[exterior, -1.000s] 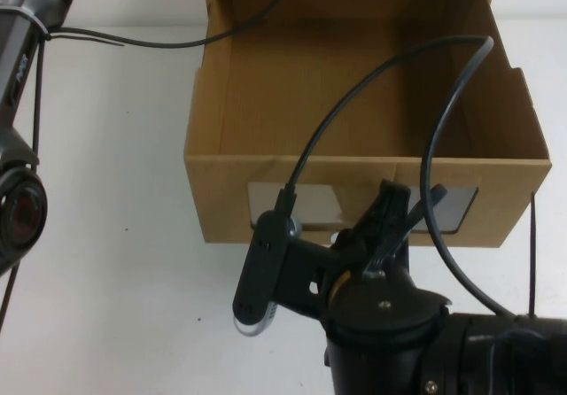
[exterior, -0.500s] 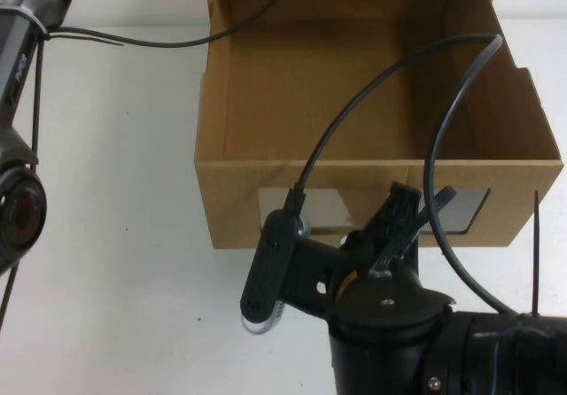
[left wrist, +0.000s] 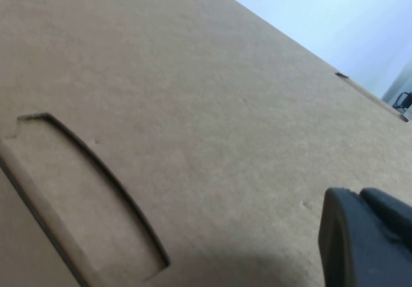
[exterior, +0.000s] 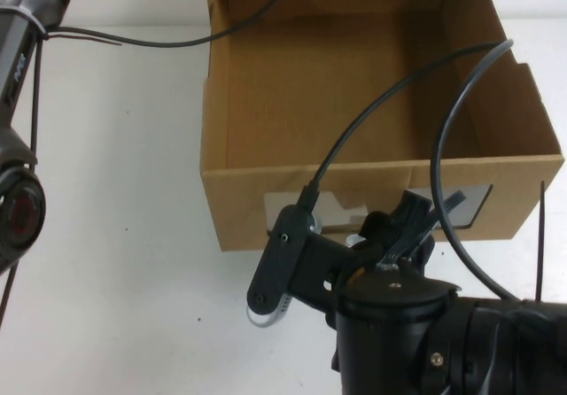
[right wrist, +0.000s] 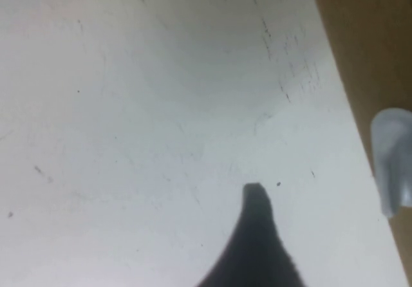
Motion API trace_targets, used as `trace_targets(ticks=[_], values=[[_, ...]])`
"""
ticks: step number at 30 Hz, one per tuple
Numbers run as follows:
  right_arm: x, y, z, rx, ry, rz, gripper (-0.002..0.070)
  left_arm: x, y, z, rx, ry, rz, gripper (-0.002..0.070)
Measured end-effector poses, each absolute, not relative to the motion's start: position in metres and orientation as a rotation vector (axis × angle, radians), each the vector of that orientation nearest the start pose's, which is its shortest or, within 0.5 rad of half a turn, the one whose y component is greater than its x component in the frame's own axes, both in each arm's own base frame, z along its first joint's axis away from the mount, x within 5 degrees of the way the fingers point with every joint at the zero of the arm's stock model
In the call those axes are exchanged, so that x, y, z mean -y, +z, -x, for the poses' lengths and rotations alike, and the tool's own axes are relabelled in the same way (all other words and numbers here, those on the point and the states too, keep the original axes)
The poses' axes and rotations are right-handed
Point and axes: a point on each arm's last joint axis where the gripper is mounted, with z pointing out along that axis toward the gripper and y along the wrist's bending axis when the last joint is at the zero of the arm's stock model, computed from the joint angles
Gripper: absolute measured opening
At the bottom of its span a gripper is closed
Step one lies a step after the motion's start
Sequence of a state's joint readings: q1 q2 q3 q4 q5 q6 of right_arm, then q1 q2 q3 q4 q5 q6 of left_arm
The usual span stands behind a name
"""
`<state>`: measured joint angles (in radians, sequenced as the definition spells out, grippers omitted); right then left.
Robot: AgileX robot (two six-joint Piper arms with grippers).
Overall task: Open the shoe box
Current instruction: 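Pull the top drawer of the cardboard box fully open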
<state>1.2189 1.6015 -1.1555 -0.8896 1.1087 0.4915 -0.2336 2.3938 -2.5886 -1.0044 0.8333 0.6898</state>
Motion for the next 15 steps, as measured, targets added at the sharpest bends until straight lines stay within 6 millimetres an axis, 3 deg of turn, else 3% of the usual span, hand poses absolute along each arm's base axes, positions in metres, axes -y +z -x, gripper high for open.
trace_targets(ticks=[3,10,15], values=[[-0.269,0.274,-0.166,-2.052,-0.581,1.254,0.0484,0.179,0.360,-0.509,-1.754,-0.860,-0.596,0.0056],[-0.266,0.280,-0.165,-2.051,-0.563,1.239,0.0470,0.181,0.366,-0.502,-1.730,-0.839,-0.678,0.0272],[-0.257,0.296,-0.161,-2.053,-0.508,1.196,0.0468,0.181,0.374,-0.498,-1.717,-0.807,-0.705,0.0314]])
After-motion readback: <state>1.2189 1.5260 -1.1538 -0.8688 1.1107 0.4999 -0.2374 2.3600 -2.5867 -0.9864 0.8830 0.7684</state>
